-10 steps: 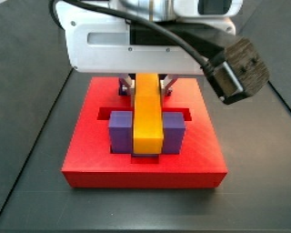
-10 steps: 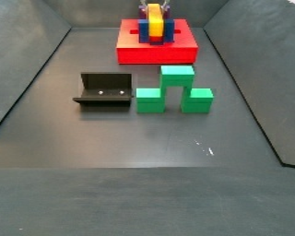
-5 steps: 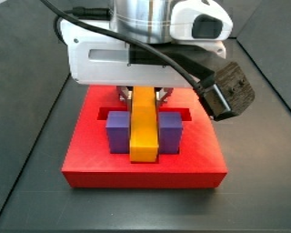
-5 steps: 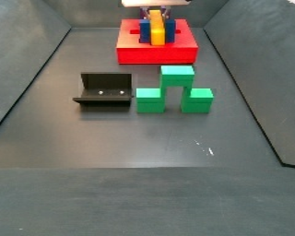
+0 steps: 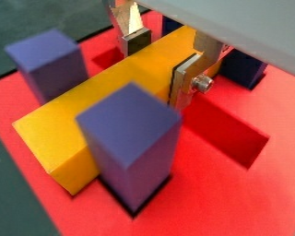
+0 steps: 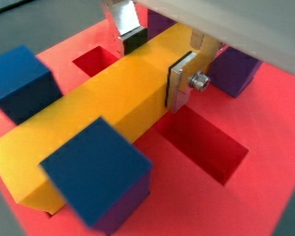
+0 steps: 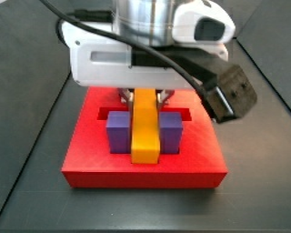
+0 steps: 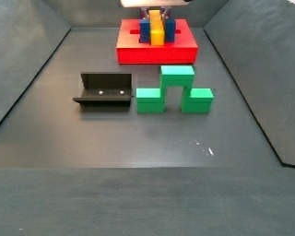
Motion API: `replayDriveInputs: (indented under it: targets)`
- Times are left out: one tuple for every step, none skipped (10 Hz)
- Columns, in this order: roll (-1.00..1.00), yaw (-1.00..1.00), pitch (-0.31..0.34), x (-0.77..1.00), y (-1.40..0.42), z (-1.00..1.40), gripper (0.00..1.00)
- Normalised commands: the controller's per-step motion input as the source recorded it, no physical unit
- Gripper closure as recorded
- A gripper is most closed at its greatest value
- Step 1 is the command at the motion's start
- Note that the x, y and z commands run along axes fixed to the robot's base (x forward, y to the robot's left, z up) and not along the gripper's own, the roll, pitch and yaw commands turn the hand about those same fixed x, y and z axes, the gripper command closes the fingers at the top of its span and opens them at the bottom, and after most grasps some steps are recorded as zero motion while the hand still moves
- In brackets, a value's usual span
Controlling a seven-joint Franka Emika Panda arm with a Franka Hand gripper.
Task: Pick up the yellow object. Move up. Move to above the board. Insert the yellow object.
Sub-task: Insert the yellow object.
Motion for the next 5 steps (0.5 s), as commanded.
replayDriveInputs:
  targets:
    - [0.14,0.00,0.051,0.29,-0.16,-0.21,1.00]
    - [0.15,0.00,0.041,0.13,-0.08,-0.35,1.00]
    - [0.15,0.00,0.059,0.03,0.00,-0.33,1.00]
    - [0.04,0.00,0.097,0.00,0.00,-0.06,1.00]
    - [0.05,0.00,0.000,-0.03,-0.07,-0.09,1.00]
